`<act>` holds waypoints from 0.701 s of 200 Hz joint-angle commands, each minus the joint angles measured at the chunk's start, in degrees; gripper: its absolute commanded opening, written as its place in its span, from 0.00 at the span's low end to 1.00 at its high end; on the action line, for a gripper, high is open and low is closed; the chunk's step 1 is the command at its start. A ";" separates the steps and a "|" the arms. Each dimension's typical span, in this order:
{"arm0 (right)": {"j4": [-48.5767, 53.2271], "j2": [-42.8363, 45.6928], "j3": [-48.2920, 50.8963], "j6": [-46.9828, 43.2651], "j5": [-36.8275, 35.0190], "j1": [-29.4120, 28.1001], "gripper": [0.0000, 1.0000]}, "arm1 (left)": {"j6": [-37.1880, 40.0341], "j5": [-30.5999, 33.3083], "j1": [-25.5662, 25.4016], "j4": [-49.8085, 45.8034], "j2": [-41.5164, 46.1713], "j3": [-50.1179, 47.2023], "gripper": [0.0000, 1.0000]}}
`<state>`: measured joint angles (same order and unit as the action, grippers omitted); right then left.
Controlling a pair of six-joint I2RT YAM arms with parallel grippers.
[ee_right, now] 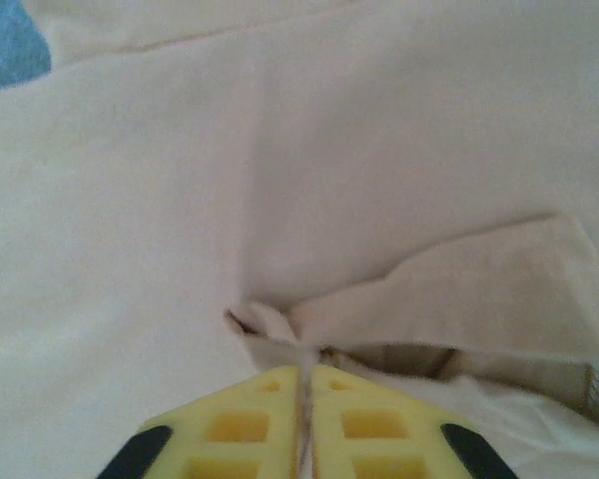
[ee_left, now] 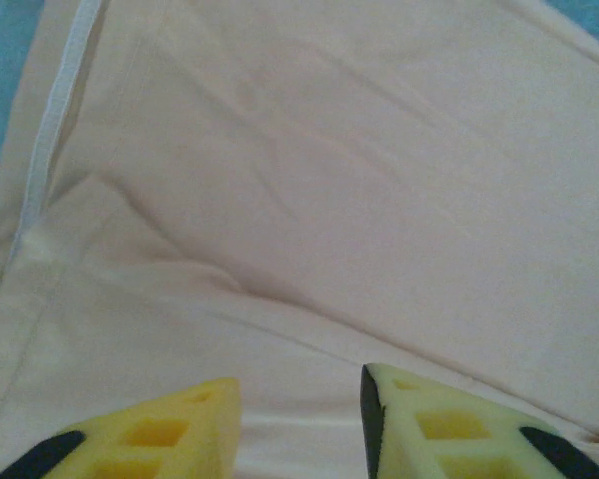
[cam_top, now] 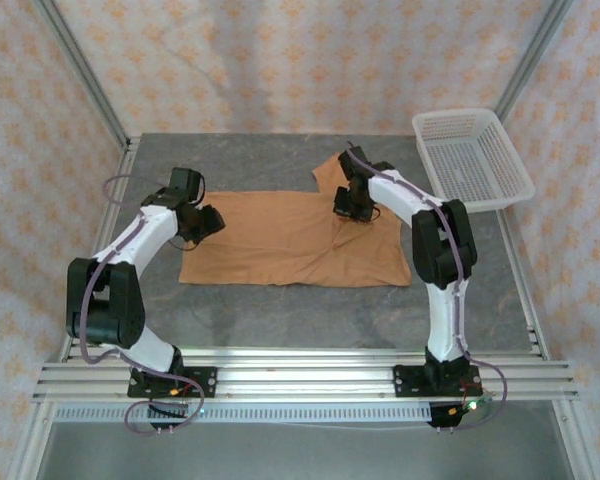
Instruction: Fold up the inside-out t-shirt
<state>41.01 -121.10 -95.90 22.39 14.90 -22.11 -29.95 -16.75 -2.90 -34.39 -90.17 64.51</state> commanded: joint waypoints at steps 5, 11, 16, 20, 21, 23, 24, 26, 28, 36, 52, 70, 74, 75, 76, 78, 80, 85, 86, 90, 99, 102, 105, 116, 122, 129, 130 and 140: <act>-2.18 -2.61 -5.74 -0.94 -4.66 0.62 0.42 | 1.53 3.37 0.76 0.61 -3.74 7.02 0.48; -3.74 -3.06 -6.97 -0.51 -6.06 1.03 0.48 | 1.60 3.74 1.02 1.54 -5.26 8.74 0.50; -4.77 -3.53 -8.17 0.06 -7.07 1.44 0.52 | 1.70 4.04 1.26 2.32 -6.56 10.25 0.50; -5.42 -4.03 -9.21 0.53 -7.63 1.74 0.54 | 1.84 4.37 1.43 2.82 -7.71 11.61 0.51; -5.64 -4.18 -9.43 0.67 -7.70 1.86 0.55 | 1.84 4.41 1.55 2.88 -8.03 11.96 0.51; -6.05 -4.44 -10.00 0.93 -7.82 2.06 0.55 | 1.94 4.59 1.61 3.02 -8.71 12.66 0.50; -6.26 -4.60 -10.22 1.09 -7.93 2.15 0.56 | 2.06 4.74 1.64 3.02 -9.06 13.05 0.50; -6.71 -4.94 -10.79 1.32 -7.95 2.33 0.56 | 2.06 5.00 1.77 2.97 -9.59 13.85 0.50; -7.12 -5.22 -11.33 1.55 -8.06 2.46 0.56 | 2.13 5.18 1.87 2.87 -10.42 14.69 0.50; -8.67 -6.83 -13.64 2.68 -8.58 3.24 0.57 | 2.42 6.19 2.37 1.95 -13.63 18.29 0.50; -10.99 -11.42 -20.07 3.97 -9.05 4.26 0.59 | 3.16 6.81 3.10 -0.46 -20.35 25.75 0.49; -10.49 -19.16 -30.82 3.38 -9.15 5.11 0.59 | 4.37 7.34 3.68 -2.52 -26.61 32.57 0.46; -9.77 -21.16 -33.76 3.15 -9.18 5.23 0.59 | 4.66 7.60 3.76 -2.86 -27.69 33.80 0.46; -9.57 -21.66 -34.58 3.12 -9.23 5.27 0.59 | 4.69 7.74 3.77 -3.00 -27.96 34.08 0.46; -9.34 -22.18 -35.39 3.07 -9.25 5.30 0.59 | 4.76 7.85 3.82 -3.11 -28.22 34.36 0.46; -8.93 -23.22 -36.92 2.87 -9.37 5.32 0.59 | 4.89 8.00 3.85 -3.29 -28.75 34.96 0.46; -8.51 -24.32 -38.54 2.78 -9.43 5.34 0.59 | 5.08 8.07 3.86 -3.55 -29.27 35.46 0.46; -7.47 -26.92 -42.25 2.35 -9.39 5.44 0.59 | 5.52 8.58 4.01 -4.06 -30.43 36.63 0.46; -7.28 -27.48 -43.14 2.28 -9.33 5.47 0.59 | 5.61 8.62 4.03 -4.17 -30.64 36.90 0.46; -6.52 -29.64 -46.47 1.91 -9.06 5.42 0.59 | 5.87 8.97 4.11 -4.66 -31.45 37.77 0.46; -5.18 -33.90 -52.88 1.51 -8.51 5.63 0.59 | 6.43 9.61 4.36 -5.55 -33.22 39.37 0.46; -4.95 -35.13 -54.78 1.47 -8.14 5.73 0.59 | 6.59 9.75 4.45 -5.75 -33.77 39.76 0.46; -4.90 -36.11 -56.22 1.59 -7.92 5.79 0.59 | 6.72 9.80 4.54 -5.77 -34.17 39.93 0.46; -6.68 -38.09 -57.78 2.22 -7.07 5.86 0.62 | 7.18 10.21 4.82 -5.78 -35.29 40.40 0.46; -8.71 -38.17 -56.63 2.84 -6.84 5.87 0.62 | 7.36 10.56 4.96 -5.71 -35.76 40.50 0.46; -11.05 -38.09 -54.87 3.60 -6.33 5.87 0.63 | 7.53 10.92 5.16 -5.60 -36.15 40.46 0.47; -11.35 -38.08 -54.77 3.75 -6.22 5.86 0.63 | 7.54 10.93 5.21 -5.60 -36.23 40.53 0.48; -13.33 -38.34 -53.40 5.31 -5.00 5.92 0.63 | 7.63 11.21 5.65 -5.62 -36.80 40.72 0.50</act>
<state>31.55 -158.23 -150.23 25.21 8.14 -15.97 -24.25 -8.88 1.52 -37.08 -126.30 103.07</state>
